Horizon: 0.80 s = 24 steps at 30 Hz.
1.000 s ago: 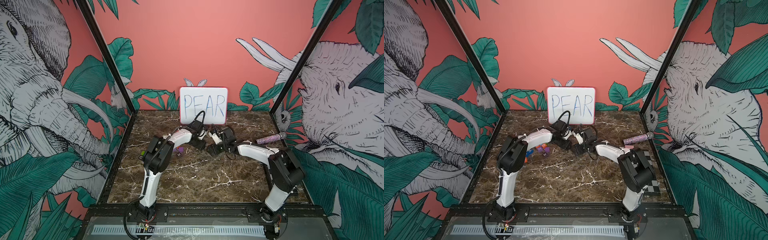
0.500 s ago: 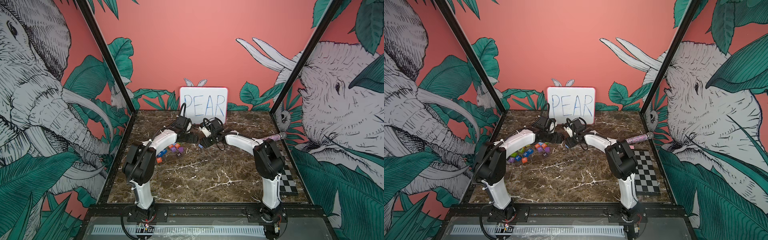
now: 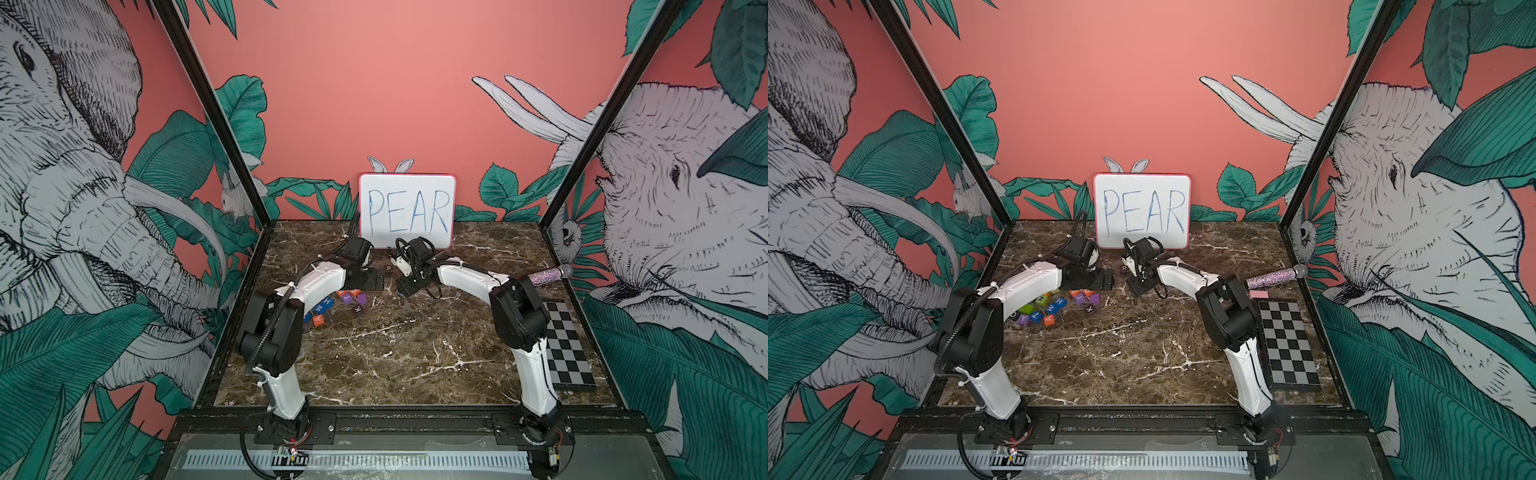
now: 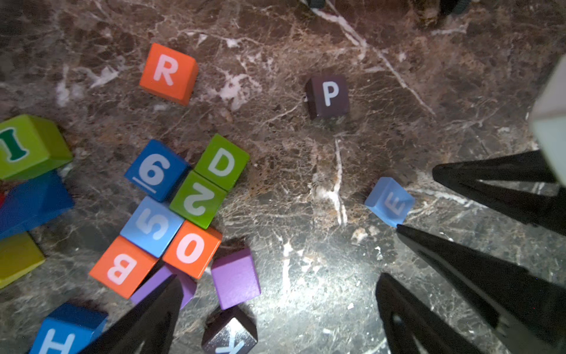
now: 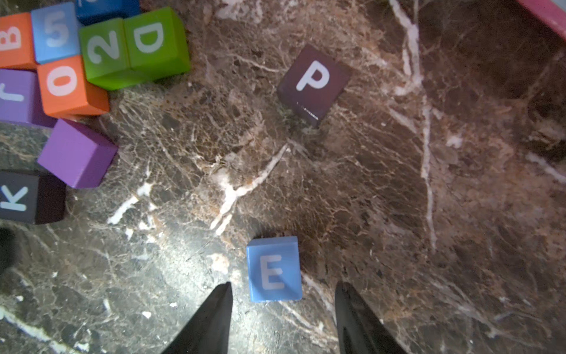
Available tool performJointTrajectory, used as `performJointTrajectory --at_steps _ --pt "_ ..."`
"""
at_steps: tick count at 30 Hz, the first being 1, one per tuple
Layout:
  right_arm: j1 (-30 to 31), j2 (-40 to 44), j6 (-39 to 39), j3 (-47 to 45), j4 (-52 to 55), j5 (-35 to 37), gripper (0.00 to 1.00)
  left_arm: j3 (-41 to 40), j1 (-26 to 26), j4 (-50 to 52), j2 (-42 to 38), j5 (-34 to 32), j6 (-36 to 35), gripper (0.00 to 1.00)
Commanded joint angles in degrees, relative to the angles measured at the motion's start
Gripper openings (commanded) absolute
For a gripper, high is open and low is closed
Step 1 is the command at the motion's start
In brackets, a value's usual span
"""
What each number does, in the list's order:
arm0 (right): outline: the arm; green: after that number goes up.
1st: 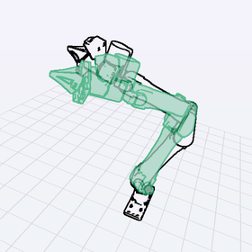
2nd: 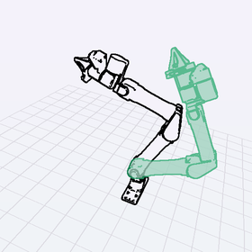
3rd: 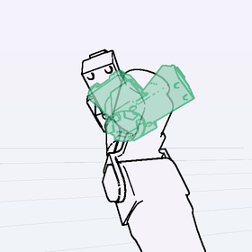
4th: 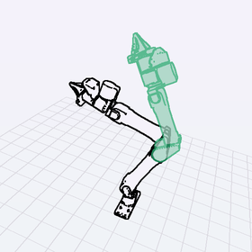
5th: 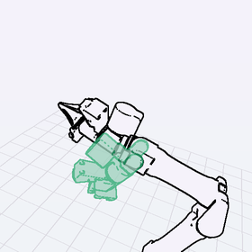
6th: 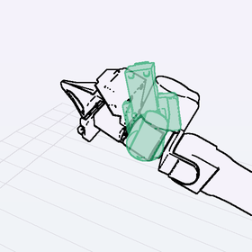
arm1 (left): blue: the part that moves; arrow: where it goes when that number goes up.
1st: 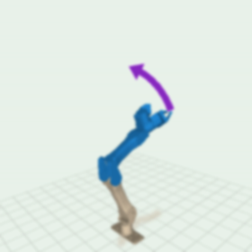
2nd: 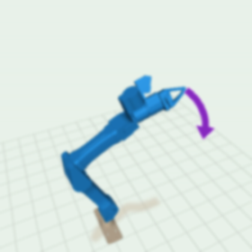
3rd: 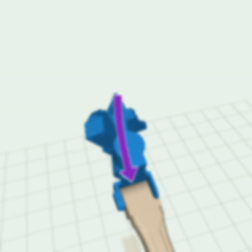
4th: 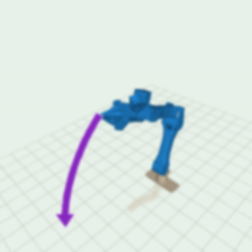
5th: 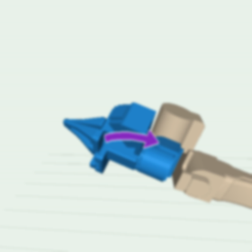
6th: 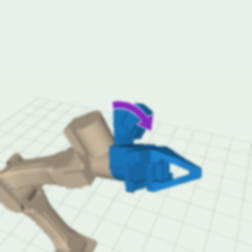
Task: Spell the uppercase word “pear” with letter blocks
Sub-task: Pick up the letter block from the center of the board.
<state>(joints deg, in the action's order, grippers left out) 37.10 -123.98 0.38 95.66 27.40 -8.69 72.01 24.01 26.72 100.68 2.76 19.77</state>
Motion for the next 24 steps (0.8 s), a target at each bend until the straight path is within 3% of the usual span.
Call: performJointTrajectory --at_steps 1,8,18,24 --pt "0.5 -1.7 -0.4 2.4 1.6 0.5 0.54 -1.2 -1.1 1.2 -3.3 0.3 1.5 0.99" --pt "0.8 -3.9 -0.2 4.1 2.1 0.4 0.50 -2.0 -1.5 1.1 -4.2 0.4 1.4 0.99" --pt "0.9 -5.4 0.6 5.4 2.9 0.1 0.35 -2.6 -2.0 0.9 -4.8 0.3 0.9 0.99" --pt "1.0 -5.8 1.2 5.4 3.5 0.2 0.35 -3.3 -2.5 0.1 -5.1 0.5 0.9 0.99"
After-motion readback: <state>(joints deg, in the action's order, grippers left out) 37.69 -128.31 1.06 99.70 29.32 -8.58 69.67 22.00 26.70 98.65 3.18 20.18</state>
